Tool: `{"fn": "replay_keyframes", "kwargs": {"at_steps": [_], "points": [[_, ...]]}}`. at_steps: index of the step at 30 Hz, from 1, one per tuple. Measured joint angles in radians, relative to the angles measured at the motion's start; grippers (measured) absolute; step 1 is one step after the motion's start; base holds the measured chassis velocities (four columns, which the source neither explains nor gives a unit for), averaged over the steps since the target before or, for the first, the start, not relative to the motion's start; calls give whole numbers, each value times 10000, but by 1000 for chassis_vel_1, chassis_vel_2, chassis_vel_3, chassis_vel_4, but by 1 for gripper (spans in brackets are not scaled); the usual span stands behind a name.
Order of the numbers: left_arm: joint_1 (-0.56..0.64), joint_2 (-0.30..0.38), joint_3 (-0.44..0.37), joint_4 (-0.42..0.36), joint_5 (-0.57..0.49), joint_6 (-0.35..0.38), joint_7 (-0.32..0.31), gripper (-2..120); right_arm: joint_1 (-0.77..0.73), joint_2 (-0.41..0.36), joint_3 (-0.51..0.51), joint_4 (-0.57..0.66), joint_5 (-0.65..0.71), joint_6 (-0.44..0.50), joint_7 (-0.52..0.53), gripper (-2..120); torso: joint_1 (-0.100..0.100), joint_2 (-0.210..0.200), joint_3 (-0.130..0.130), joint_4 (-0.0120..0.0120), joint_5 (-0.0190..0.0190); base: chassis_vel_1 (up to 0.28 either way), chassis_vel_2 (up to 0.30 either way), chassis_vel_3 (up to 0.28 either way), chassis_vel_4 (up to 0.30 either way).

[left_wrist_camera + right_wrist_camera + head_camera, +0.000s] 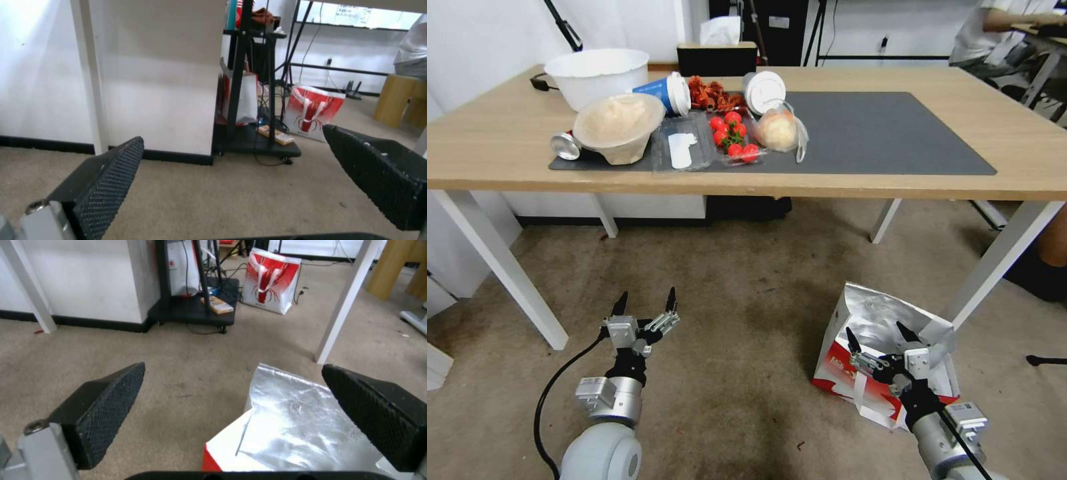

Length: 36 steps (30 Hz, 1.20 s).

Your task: Pick up the food delivery bag from the floor and place it on the table.

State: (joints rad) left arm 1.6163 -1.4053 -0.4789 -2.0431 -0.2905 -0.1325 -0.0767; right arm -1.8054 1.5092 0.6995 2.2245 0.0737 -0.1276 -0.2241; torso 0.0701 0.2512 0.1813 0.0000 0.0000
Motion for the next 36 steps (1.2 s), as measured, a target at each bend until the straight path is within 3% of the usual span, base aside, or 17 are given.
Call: {"fn": "replay_keyframes", "kwargs": {"at_steps": [36], "points": [[-201,119,-50,281,-30,-386,9,100,-22,-31,-40,-133,-105,181,-107,100,-275,-1406,-1130,0,-1,0,0,0,0]]}}
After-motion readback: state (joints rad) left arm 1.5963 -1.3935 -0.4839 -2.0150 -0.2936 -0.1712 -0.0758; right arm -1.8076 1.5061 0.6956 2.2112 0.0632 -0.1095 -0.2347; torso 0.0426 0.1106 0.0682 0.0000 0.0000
